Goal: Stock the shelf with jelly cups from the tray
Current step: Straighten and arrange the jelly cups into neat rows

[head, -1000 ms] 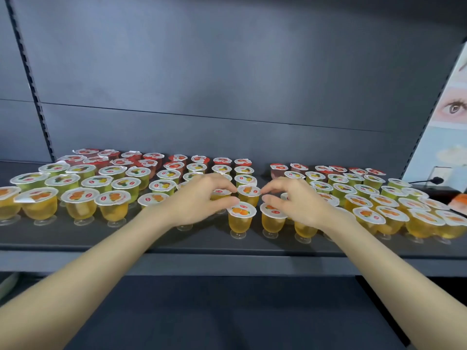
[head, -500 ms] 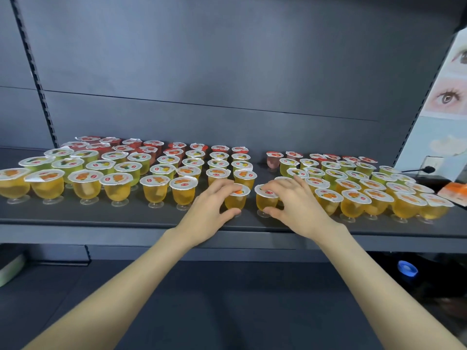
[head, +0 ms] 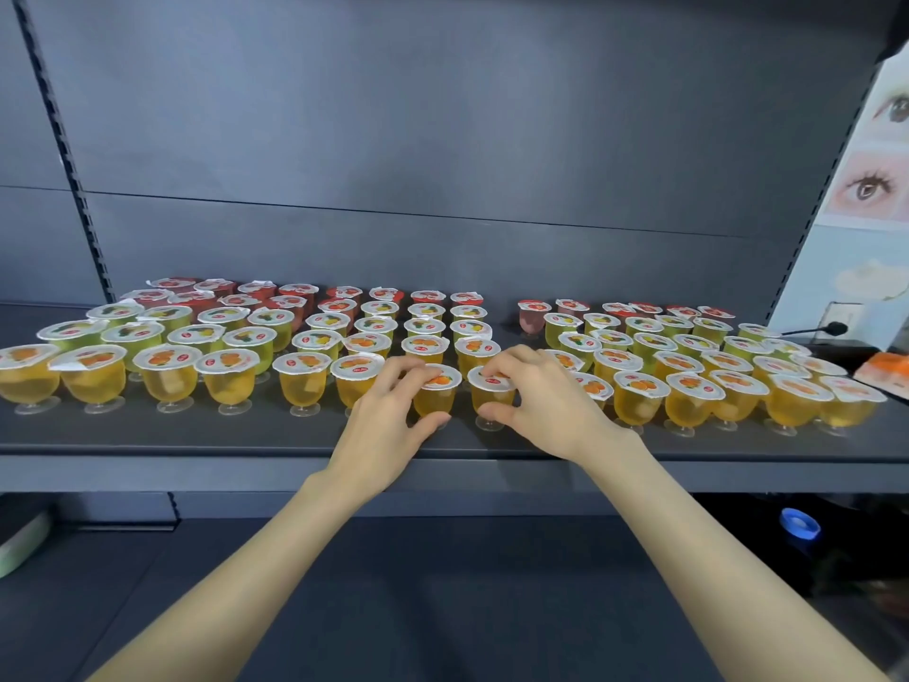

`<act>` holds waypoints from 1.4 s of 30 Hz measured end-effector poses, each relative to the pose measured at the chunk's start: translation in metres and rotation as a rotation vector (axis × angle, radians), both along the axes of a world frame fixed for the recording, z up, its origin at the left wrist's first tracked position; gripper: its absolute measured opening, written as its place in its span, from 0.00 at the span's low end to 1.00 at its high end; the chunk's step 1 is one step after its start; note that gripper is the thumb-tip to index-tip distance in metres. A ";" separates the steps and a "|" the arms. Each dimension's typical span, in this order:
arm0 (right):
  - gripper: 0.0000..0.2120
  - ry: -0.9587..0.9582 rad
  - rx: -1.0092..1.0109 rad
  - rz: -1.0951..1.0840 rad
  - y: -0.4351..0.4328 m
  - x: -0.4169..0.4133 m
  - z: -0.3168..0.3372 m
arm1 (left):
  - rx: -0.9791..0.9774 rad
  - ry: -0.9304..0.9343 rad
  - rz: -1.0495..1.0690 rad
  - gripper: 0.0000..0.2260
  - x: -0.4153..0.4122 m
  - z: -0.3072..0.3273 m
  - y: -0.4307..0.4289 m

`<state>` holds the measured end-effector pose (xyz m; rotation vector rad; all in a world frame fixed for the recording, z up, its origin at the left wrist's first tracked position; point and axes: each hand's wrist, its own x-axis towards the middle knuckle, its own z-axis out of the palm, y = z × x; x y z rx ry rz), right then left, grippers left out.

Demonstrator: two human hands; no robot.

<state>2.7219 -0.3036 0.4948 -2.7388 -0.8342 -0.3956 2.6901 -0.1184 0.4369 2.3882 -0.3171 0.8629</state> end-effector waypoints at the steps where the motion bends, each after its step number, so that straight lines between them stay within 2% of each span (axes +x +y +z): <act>1: 0.20 0.025 0.027 0.006 0.000 0.001 0.000 | -0.006 0.004 0.004 0.21 0.000 0.000 0.001; 5: 0.19 0.090 0.121 0.003 0.002 0.003 -0.002 | -0.022 0.007 0.005 0.20 -0.002 -0.001 0.004; 15: 0.19 0.095 0.178 -0.011 0.009 0.009 -0.007 | -0.043 -0.025 0.033 0.19 0.002 -0.007 0.003; 42: 0.20 0.072 0.171 -0.005 0.011 0.006 -0.011 | 0.001 0.047 0.112 0.20 0.004 -0.010 -0.001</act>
